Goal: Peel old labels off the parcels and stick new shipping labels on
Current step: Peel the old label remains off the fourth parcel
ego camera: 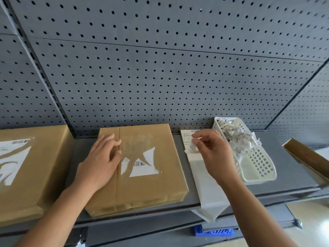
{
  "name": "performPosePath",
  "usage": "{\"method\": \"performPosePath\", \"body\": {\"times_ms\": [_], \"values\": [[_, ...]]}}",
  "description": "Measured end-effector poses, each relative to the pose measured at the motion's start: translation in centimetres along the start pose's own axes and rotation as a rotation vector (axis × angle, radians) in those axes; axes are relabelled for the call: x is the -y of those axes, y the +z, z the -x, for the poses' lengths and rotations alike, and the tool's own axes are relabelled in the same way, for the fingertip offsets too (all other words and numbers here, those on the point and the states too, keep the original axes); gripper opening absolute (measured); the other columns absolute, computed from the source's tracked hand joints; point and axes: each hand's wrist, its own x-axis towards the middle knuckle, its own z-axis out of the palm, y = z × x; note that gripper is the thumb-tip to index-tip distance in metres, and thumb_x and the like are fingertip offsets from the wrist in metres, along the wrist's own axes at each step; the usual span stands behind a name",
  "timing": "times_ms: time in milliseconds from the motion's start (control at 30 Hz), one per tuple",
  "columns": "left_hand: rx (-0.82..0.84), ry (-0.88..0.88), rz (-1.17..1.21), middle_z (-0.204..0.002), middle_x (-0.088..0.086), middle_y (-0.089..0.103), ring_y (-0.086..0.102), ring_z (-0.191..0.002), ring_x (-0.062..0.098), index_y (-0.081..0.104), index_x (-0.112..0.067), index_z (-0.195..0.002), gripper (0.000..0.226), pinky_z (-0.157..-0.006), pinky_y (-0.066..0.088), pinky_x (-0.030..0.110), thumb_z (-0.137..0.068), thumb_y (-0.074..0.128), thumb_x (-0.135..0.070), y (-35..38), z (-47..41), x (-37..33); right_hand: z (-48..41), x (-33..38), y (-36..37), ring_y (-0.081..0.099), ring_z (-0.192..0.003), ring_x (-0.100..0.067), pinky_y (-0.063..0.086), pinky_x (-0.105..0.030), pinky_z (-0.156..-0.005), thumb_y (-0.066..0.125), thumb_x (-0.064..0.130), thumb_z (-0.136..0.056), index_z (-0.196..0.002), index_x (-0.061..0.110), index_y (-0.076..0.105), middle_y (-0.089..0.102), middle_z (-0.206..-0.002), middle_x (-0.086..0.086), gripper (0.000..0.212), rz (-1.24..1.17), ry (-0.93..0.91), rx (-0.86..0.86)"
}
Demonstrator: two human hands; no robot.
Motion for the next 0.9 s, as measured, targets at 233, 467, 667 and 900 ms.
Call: {"method": "performPosePath", "body": {"times_ms": [233,467,667,900], "values": [[-0.009,0.023,0.002,-0.162,-0.026,0.017,0.002,-0.152,-0.001,0.043,-0.04,-0.142,0.042,-0.114,0.032,0.062,-0.103,0.033,-0.051,0.4,-0.4,0.7,0.2,-2.5,-4.1,0.065,-0.083,-0.003,0.048,-0.015,-0.073,0.065,0.012,-0.094,-0.094,0.029,0.065,0.071,-0.087,0.015,0.017,0.051,0.069,-0.147],[-0.015,0.041,0.027,-0.162,-0.026,0.019,0.005,-0.153,0.001,0.045,-0.039,-0.142,0.04,-0.117,0.031,0.058,-0.103,0.037,-0.048,0.6,-0.5,1.0,-0.5,-4.5,-10.1,0.063,-0.08,0.002,0.051,-0.024,-0.074,0.064,0.013,-0.095,-0.094,0.028,0.068,0.069,-0.09,0.018,0.015,0.257,0.131,-0.407],[-0.015,0.055,0.035,-0.163,-0.024,0.019,0.007,-0.153,0.004,0.045,-0.038,-0.142,0.041,-0.118,0.029,0.058,-0.103,0.037,-0.049,0.8,-0.8,1.2,-1.5,-5.9,-13.1,0.064,-0.079,-0.009,0.056,-0.036,-0.077,0.061,0.009,-0.093,-0.095,0.023,0.071,0.07,-0.087,0.01,0.018,0.351,0.186,-0.526],[-0.021,0.061,0.016,-0.162,-0.026,0.018,0.006,-0.153,0.004,0.044,-0.041,-0.14,0.05,-0.117,0.029,0.059,-0.096,0.028,-0.059,0.8,-0.8,1.3,-2.7,-8.8,-13.1,0.058,-0.103,-0.022,0.048,-0.04,-0.085,0.067,0.025,-0.093,-0.099,0.027,0.075,0.073,-0.109,0.008,0.009,0.604,0.171,-0.361]]}}
